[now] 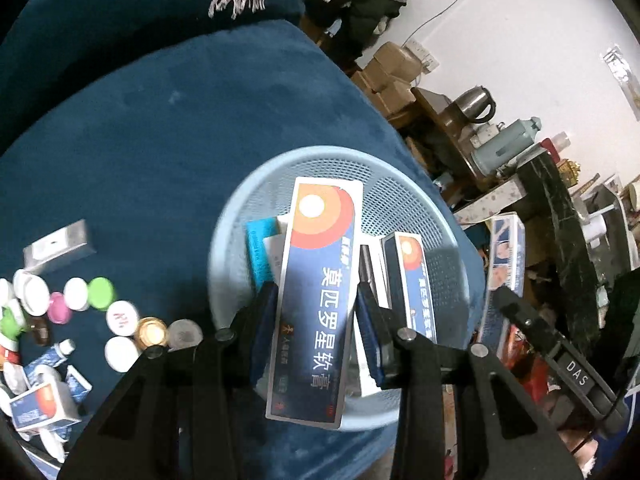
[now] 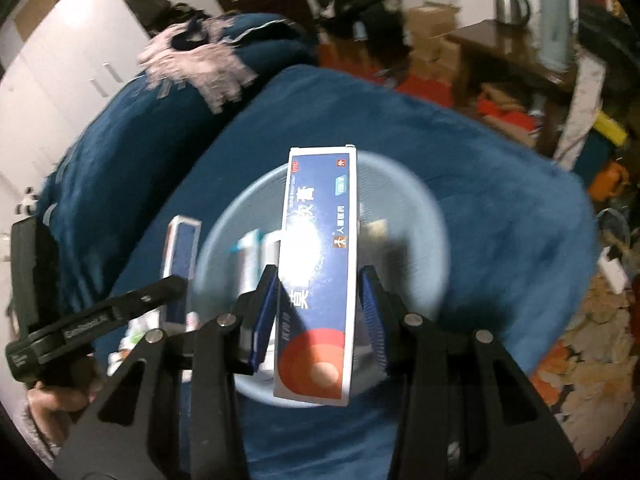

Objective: Organize objects
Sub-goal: 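Carry both ointment boxes over the blue basket and open both tools, then move both empty tools back over the heap of boxes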

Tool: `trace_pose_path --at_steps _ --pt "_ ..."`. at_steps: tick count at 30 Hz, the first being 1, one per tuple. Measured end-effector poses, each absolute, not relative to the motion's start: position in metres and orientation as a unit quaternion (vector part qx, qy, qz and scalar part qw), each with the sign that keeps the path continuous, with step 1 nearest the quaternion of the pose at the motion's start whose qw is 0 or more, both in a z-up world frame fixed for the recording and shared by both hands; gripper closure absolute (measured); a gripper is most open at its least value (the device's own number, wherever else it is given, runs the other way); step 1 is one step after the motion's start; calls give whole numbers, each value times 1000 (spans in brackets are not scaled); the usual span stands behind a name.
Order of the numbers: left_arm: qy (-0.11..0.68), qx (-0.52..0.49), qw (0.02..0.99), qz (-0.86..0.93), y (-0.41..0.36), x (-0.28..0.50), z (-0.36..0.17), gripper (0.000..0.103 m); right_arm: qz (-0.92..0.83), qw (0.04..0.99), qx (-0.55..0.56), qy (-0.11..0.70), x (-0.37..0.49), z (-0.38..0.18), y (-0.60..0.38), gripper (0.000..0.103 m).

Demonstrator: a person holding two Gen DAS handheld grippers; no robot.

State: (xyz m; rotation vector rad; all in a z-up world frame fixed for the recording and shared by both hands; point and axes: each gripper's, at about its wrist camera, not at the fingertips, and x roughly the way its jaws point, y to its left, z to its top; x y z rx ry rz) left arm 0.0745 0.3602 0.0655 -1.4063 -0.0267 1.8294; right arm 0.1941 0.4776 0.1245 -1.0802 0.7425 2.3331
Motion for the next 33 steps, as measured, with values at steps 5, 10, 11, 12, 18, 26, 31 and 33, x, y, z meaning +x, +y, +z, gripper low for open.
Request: trace_pose_path --at_steps 5,10,11,12,18,26,31,33 --pt "29 -577 372 726 374 75 41 49 839 244 -447 193 173 109 494 59" --pt "33 -572 356 738 351 69 51 7 828 212 -480 198 165 88 501 57" --pt "35 -567 352 744 347 69 54 7 831 216 -471 202 168 90 501 54" --pt "36 -561 347 750 340 68 59 5 834 219 -461 210 171 92 500 46" --pt "41 -545 324 772 307 64 73 1 839 242 -435 221 178 94 506 34" --pt "39 -530 282 799 232 65 77 1 847 226 -424 229 180 102 491 34" --pt "19 -541 240 806 169 62 68 1 863 154 -433 208 166 102 441 14" --pt "7 -549 220 806 141 61 62 1 871 112 -437 194 159 103 413 10"
